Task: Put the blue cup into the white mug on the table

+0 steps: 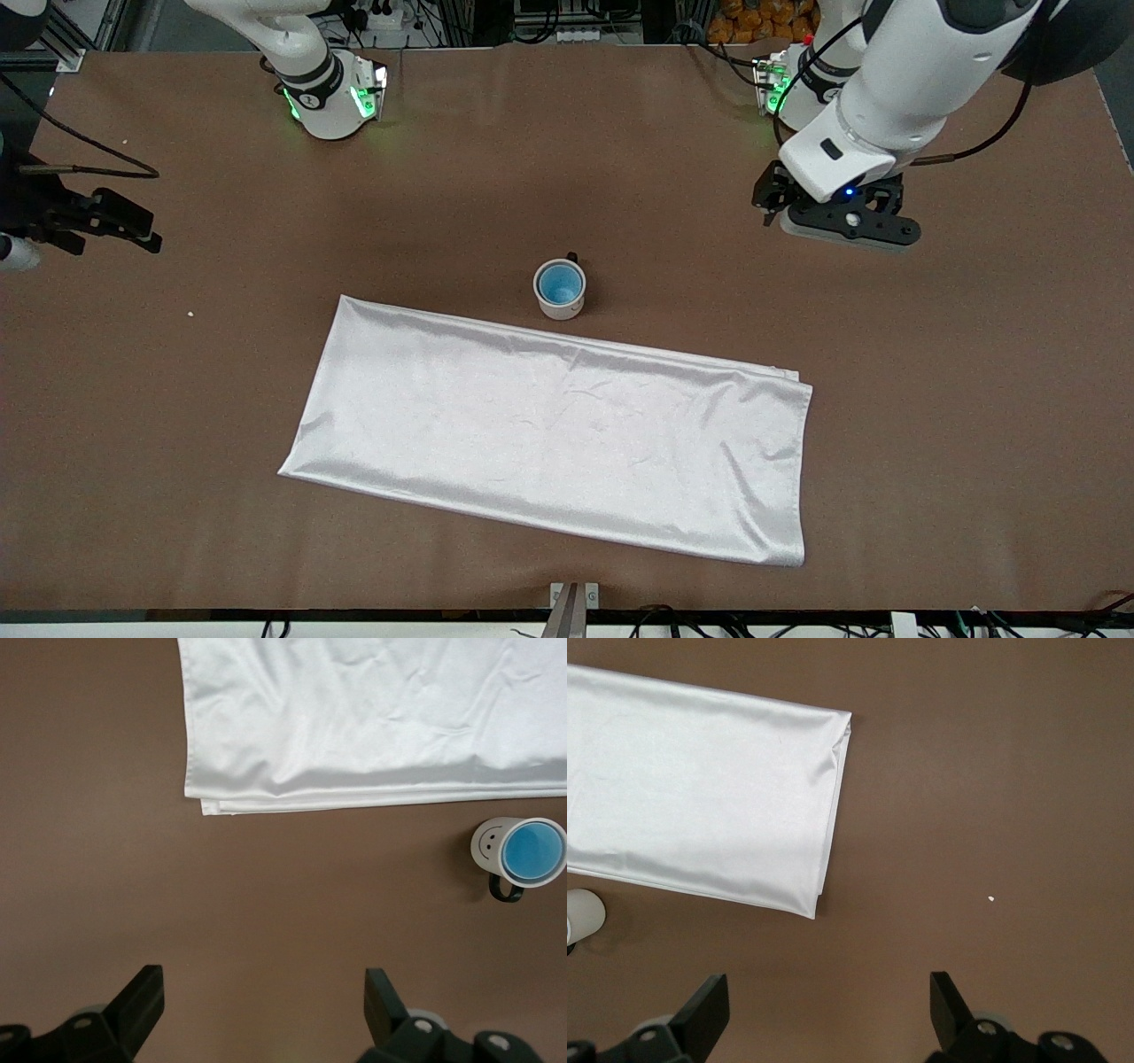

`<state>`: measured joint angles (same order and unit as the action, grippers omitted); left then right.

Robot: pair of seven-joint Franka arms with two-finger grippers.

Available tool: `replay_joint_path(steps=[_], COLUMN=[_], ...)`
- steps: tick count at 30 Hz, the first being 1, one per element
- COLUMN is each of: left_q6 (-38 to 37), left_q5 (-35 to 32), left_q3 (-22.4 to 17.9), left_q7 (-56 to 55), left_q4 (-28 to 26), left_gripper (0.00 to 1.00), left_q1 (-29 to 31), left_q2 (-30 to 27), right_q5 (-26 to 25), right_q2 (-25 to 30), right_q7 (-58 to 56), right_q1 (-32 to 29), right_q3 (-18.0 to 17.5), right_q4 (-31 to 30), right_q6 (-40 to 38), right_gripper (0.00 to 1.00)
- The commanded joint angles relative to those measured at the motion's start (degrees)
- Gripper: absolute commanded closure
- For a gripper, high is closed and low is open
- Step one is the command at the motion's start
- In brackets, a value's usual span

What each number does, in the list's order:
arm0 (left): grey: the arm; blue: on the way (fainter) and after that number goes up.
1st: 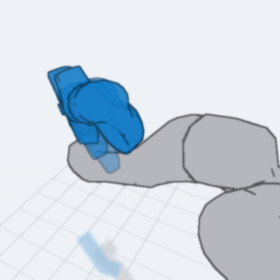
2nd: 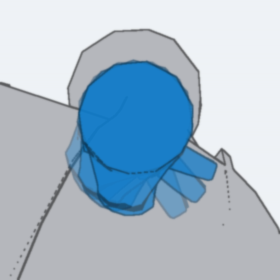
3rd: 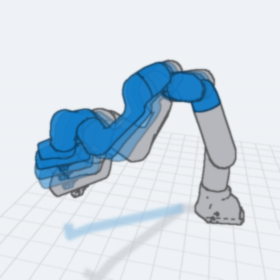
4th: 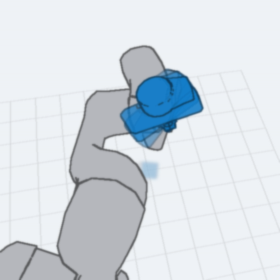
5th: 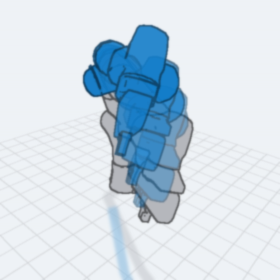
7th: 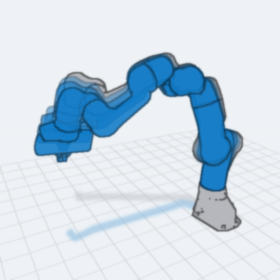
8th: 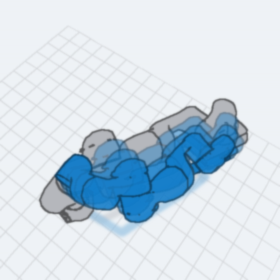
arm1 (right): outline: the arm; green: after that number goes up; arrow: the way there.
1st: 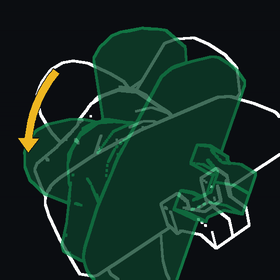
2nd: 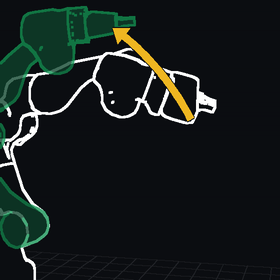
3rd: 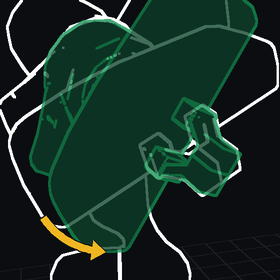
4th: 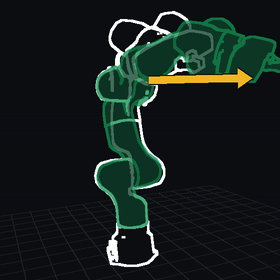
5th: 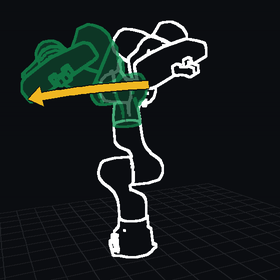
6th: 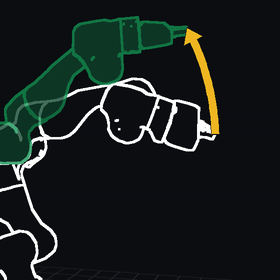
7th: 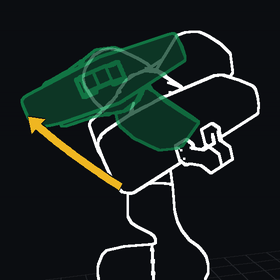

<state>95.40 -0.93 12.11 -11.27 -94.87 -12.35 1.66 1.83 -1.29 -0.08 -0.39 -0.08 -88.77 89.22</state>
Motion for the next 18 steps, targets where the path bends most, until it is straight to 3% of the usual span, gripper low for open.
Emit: replay_joint_path(steps=[1,18], left_q6=[0.04,0.31], left_q5=[1.55,3.48], left_q3=[0.46,0.10], left_q7=[0.98,1.51], left_q4=[-3.74,-5.15], left_gripper=[0.00,0.00], left_q1=[2.50,9.62], left_q2=[-3.15,-3.86], right_q5=[-0.51,-0.51], right_q2=[1.03,1.20], right_q7=[-0.28,-0.28], right_q1=[-0.66,-0.49], right_q3=[-0.54,-0.54], right_q4=[-0.36,-0.27], right_q6=[-0.72,-1.07], right_gripper=[0.00,0.00])
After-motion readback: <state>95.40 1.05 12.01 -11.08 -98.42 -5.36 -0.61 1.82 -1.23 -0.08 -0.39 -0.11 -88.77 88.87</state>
